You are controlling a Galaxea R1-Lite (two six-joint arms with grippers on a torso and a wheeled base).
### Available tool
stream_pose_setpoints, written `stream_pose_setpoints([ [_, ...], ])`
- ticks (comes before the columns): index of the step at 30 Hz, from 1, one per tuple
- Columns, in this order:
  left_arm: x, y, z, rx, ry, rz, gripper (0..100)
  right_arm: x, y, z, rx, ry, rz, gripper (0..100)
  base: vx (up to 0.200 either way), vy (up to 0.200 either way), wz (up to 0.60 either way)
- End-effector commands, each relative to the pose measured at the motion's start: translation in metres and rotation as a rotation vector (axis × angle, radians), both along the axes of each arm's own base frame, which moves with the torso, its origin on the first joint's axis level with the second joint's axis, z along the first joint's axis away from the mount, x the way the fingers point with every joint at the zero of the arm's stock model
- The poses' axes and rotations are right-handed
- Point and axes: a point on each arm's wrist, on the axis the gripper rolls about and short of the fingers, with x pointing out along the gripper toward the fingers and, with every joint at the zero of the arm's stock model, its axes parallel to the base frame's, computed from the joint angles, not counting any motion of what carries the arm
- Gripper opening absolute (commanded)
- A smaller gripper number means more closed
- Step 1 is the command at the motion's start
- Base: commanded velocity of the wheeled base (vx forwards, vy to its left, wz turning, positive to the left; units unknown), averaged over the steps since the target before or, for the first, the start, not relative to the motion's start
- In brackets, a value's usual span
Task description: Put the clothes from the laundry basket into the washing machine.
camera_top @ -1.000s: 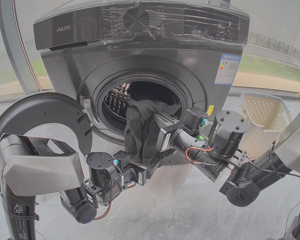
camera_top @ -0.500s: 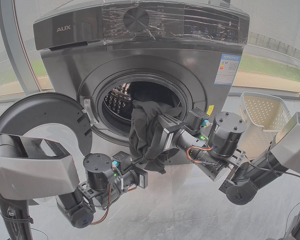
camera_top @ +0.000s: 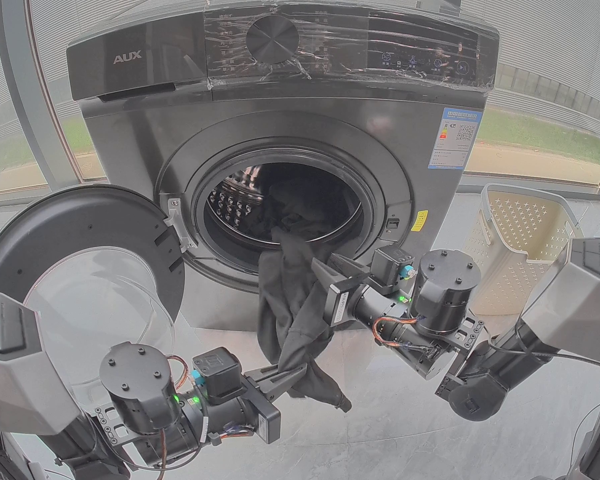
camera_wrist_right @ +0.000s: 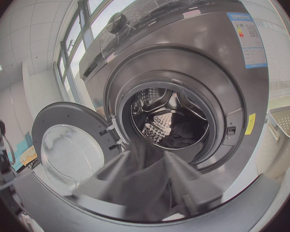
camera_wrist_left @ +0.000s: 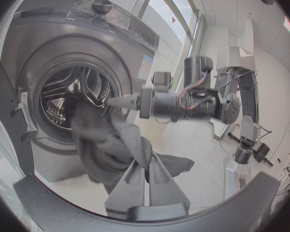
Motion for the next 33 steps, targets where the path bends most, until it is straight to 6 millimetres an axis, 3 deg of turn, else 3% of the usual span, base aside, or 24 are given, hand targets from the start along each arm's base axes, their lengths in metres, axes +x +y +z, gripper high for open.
stream_pose_setpoints([
  [1,-0.002,0.003,0.017,-0.054,-0.044,-0.003,0,-0.002,-0.001,-0.01,-0.023,0.027,0.002,100,0.0,0.0,0.0],
  [5,0.009,0.01,0.032,-0.105,-0.095,0.042,0,-0.01,-0.007,-0.023,-0.068,0.069,0.005,100,0.0,0.0,0.0],
  [12,0.032,0.022,0.041,-0.126,-0.144,0.119,0,-0.012,-0.02,-0.031,-0.112,0.104,-0.02,100,0.0,0.0,0.0],
  [16,0.033,0.023,0.041,-0.127,-0.145,0.123,0,-0.01,-0.04,-0.046,-0.172,0.155,-0.066,100,0.0,0.0,0.0],
  [27,0.035,0.029,0.053,-0.158,-0.185,0.143,0,-0.018,-0.059,-0.066,-0.241,0.237,-0.092,100,0.0,0.0,0.0],
  [33,0.038,0.029,0.07,-0.216,-0.228,0.093,0,-0.022,-0.07,-0.078,-0.268,0.285,-0.091,100,0.0,0.0,0.0],
])
